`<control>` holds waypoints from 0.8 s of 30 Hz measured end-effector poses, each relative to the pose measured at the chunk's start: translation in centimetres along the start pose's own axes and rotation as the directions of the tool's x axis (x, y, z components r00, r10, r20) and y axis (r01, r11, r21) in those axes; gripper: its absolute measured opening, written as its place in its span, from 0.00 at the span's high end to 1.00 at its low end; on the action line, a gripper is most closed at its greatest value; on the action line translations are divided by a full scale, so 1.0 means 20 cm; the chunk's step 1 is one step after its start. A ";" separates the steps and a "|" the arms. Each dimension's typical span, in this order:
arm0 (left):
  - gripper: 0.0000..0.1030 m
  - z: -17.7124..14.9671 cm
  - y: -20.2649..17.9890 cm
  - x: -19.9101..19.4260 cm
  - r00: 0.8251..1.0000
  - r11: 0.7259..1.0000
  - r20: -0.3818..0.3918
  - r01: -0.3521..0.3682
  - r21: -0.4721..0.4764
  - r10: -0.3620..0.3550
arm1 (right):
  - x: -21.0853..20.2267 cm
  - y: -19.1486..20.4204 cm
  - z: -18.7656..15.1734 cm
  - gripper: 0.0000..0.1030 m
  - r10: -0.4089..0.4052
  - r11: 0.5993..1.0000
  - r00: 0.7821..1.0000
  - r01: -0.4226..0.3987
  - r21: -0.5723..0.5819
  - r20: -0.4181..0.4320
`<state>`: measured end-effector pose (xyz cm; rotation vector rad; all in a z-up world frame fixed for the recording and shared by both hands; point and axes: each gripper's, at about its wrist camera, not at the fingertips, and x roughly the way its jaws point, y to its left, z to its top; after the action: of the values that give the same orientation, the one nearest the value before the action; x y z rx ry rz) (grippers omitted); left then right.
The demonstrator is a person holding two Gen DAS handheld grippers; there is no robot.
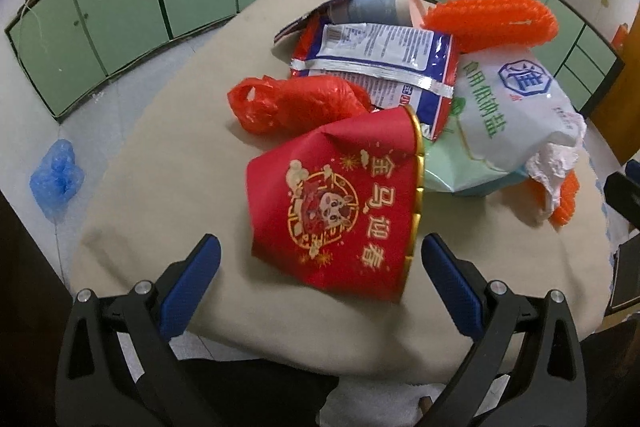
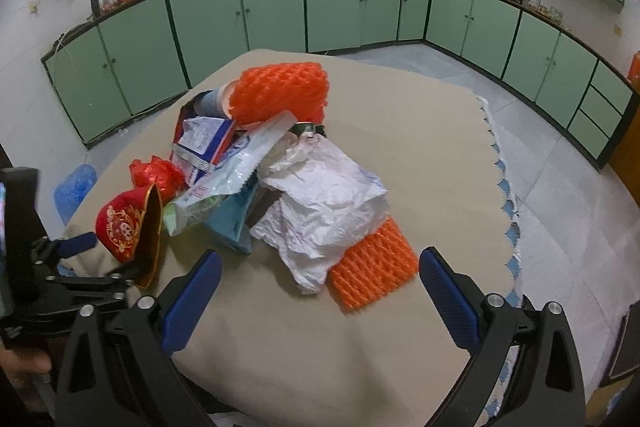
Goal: Collect trash
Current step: 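Reach the left gripper to the red printed packet and grasp it, then lift the red packet with the left gripper while the right gripper grasps the green-white bag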
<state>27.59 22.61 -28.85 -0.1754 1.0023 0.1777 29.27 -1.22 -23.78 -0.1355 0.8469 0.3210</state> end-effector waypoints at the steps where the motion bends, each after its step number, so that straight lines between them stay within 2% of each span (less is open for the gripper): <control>1: 0.25 0.00 0.00 0.00 1.000 1.000 0.003 0.002 0.001 -0.002 | 0.01 0.01 0.01 0.06 0.001 1.000 1.000 -0.001 -0.001 0.000; 2: 0.32 0.01 0.01 0.01 1.000 1.000 -0.003 0.013 -0.005 -0.013 | 0.01 0.02 0.01 0.06 0.007 1.000 1.000 -0.007 -0.002 0.000; 5: 0.36 0.01 0.02 -0.02 0.999 0.999 0.015 0.040 -0.011 -0.040 | 0.01 0.04 0.03 0.08 0.027 1.000 1.000 -0.027 0.001 0.004; 6: 0.41 0.01 0.01 -0.03 0.999 0.999 0.030 0.041 0.001 -0.041 | 0.01 0.05 0.04 0.09 0.035 0.999 0.999 -0.035 0.002 0.005; 7: 0.49 0.00 0.00 -0.05 0.998 0.999 0.043 0.034 0.010 -0.034 | 0.01 0.07 0.05 0.14 0.050 0.999 0.999 -0.050 0.002 0.010; 9: 0.54 -0.01 0.00 -0.09 0.998 0.999 0.063 0.030 0.015 -0.031 | 0.00 0.10 0.07 0.23 0.072 0.997 0.997 -0.072 0.000 0.016; 11: 0.56 -0.01 0.00 -0.12 0.996 0.999 0.077 0.035 0.006 -0.035 | 0.01 0.13 0.09 0.42 0.104 0.995 0.994 -0.104 0.002 0.017; 14: 0.57 0.00 -0.01 -0.14 0.994 0.999 0.098 0.046 0.004 -0.046 | 0.04 0.16 0.11 0.43 0.129 0.992 0.992 -0.129 0.018 0.006; 20: 0.58 -0.01 -0.03 -0.18 0.990 0.999 0.132 0.040 0.023 -0.043 | 0.12 0.16 0.14 0.34 0.146 0.985 0.989 -0.145 0.092 -0.003; 22: 0.59 0.02 -0.03 -0.18 0.990 0.999 0.136 0.040 0.024 -0.043 | 0.15 0.16 0.15 0.34 0.162 0.981 0.987 -0.159 0.111 -0.010; 24: 0.59 0.02 -0.02 -0.18 0.989 0.999 0.139 0.039 0.022 -0.042 | 0.19 0.17 0.16 0.45 0.177 0.978 0.984 -0.174 0.113 -0.011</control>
<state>26.17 21.99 -25.63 -0.1630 0.8608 0.1412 32.65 3.58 -24.51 0.0405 0.8974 0.4374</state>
